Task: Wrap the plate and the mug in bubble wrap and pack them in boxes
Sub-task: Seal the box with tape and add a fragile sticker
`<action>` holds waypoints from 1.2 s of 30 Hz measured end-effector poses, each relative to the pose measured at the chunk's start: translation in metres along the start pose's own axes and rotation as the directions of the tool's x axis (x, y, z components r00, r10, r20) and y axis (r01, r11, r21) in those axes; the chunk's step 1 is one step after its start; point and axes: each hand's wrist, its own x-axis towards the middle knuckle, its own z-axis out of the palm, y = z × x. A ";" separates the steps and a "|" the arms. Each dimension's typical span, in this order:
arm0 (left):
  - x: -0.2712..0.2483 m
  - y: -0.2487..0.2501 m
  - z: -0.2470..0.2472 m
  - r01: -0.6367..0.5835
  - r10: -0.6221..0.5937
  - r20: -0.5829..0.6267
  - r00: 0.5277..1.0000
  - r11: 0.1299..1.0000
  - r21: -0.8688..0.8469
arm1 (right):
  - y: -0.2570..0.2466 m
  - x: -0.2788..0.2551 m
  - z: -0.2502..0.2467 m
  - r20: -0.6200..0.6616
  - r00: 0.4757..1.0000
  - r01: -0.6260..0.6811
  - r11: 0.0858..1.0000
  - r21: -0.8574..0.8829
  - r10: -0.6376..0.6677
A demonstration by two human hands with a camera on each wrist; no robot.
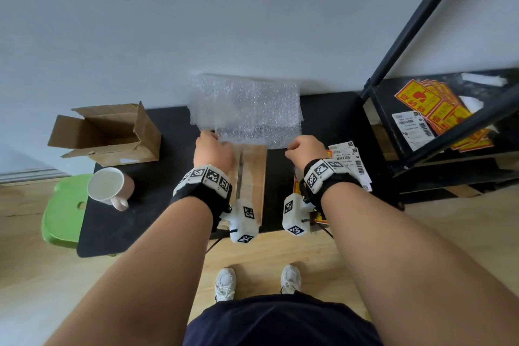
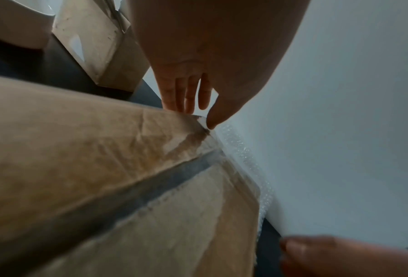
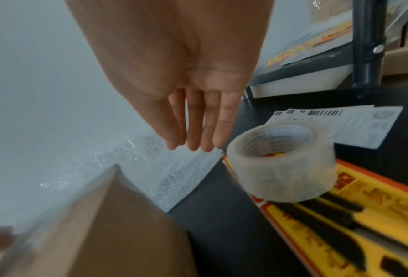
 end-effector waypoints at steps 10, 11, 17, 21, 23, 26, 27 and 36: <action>0.001 -0.018 -0.010 -0.017 0.016 0.029 0.999 1.000 0.004 | -0.031 -0.014 0.025 0.005 0.996 0.083 0.975 0.207 -0.086; 0.001 -0.020 -0.011 -0.009 0.009 0.027 1.000 1.000 -0.008 | -0.033 -0.015 0.025 0.002 0.996 0.087 0.978 0.188 -0.089; -0.008 -0.034 -0.005 0.031 -0.030 0.009 1.000 0.990 -0.140 | -0.034 -0.011 0.033 0.003 0.999 0.052 0.972 0.231 -0.054; -0.011 -0.042 0.003 0.031 -0.033 -0.002 0.999 0.967 -0.254 | -0.032 -0.007 0.035 0.052 0.997 0.042 0.942 0.332 -0.063; -0.011 -0.043 0.003 0.026 -0.020 0.025 0.999 0.954 -0.299 | -0.032 -0.006 0.034 0.088 0.993 0.042 0.942 0.333 -0.075; -0.009 -0.045 0.002 -0.011 0.038 0.081 0.996 0.950 -0.312 | -0.031 -0.005 0.033 0.105 0.990 0.052 0.937 0.346 -0.094; -0.008 -0.046 0.002 -0.023 0.056 0.099 0.993 0.951 -0.309 | -0.031 -0.005 0.033 0.112 0.989 0.056 0.937 0.345 -0.101; 0.002 -0.044 -0.003 -0.102 0.151 0.235 0.960 0.973 -0.208 | -0.031 -0.002 0.032 0.215 0.963 0.079 0.934 0.347 -0.161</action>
